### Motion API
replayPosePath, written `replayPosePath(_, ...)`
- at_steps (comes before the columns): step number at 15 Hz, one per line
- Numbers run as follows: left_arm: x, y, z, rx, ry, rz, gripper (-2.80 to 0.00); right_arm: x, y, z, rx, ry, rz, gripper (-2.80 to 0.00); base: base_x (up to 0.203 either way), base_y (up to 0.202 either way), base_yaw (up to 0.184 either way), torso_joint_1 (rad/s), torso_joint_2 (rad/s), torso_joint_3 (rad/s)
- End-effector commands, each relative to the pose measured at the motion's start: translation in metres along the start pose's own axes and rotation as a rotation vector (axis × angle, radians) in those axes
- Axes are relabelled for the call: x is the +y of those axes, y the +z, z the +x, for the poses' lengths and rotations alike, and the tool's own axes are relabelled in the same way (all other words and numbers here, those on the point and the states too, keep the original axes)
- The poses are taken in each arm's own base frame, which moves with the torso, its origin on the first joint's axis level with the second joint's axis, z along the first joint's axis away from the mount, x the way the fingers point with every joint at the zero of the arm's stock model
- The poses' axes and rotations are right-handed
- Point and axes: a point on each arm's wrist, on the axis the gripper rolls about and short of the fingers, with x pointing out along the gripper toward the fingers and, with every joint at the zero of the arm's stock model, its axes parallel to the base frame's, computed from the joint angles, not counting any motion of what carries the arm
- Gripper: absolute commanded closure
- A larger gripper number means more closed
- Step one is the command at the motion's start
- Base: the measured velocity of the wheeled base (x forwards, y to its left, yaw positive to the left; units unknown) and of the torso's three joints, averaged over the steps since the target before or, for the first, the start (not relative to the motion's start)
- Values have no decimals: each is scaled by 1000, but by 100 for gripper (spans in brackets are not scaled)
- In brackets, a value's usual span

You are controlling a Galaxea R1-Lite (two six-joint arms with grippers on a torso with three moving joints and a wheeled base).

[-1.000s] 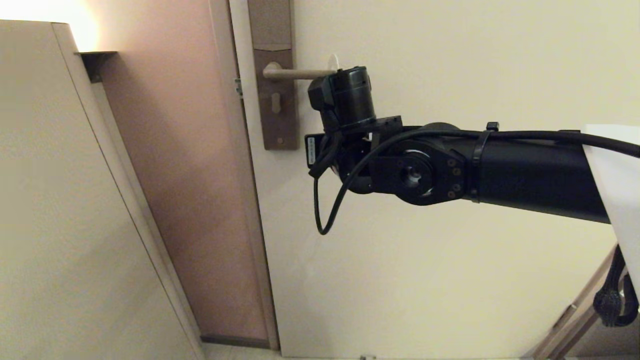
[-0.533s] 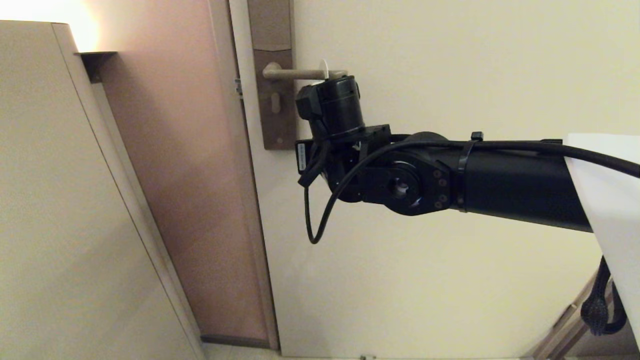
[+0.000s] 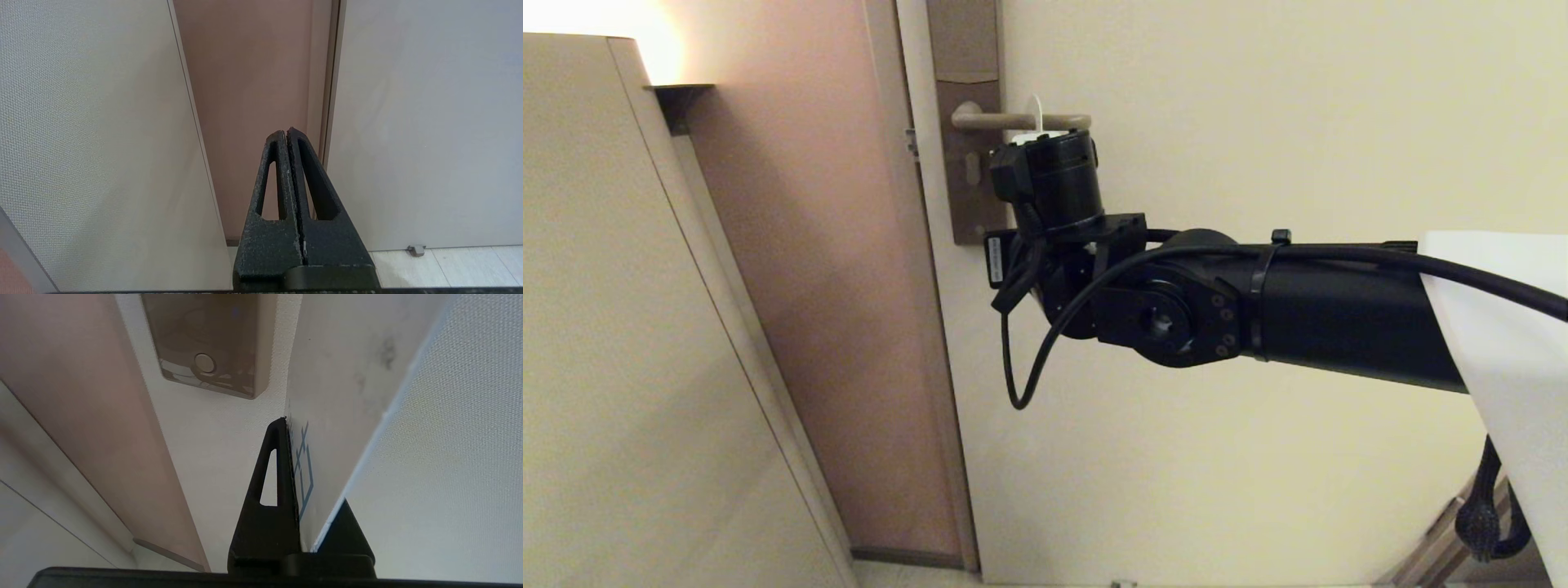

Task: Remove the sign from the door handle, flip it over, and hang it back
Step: Hang the sign back with the other side facing out

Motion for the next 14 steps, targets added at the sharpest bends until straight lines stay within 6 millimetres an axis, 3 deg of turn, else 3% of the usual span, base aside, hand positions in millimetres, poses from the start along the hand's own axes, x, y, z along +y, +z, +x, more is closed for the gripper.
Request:
replayPosePath(1,0,0,0,0,1,0,0,1,-1,0,2,-1,-2,0,0,0,0,0,0,0)
replayPosePath(14,0,0,0,0,-1,0,0,7,-1,-7,5,19,0,0,0,0,0,0,0,0)
